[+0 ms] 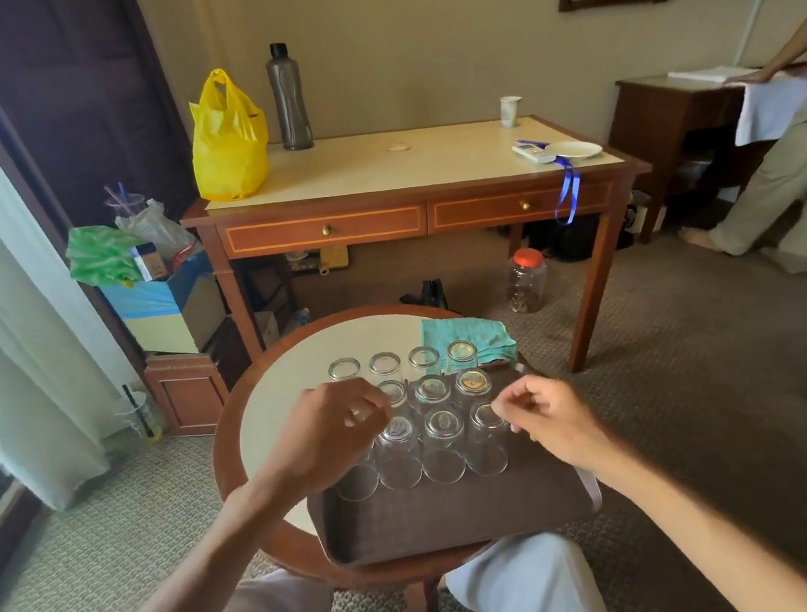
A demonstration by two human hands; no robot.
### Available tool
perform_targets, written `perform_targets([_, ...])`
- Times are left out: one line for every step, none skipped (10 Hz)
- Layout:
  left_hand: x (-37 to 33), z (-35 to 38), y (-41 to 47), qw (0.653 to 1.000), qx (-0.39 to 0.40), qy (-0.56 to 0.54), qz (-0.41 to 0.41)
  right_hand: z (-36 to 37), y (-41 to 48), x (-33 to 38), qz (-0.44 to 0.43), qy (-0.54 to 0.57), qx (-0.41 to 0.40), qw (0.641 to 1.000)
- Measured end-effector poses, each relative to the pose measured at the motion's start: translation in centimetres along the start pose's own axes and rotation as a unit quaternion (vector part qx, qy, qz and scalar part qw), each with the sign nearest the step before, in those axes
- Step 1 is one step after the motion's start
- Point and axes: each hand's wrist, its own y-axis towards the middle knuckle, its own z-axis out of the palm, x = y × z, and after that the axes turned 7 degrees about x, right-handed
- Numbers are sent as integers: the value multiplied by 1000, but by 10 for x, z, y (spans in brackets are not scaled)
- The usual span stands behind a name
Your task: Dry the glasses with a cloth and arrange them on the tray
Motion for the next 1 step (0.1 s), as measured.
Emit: perform_targets([12,-9,-37,999,-10,-43,-31,-2,-41,0,3,62,13,998])
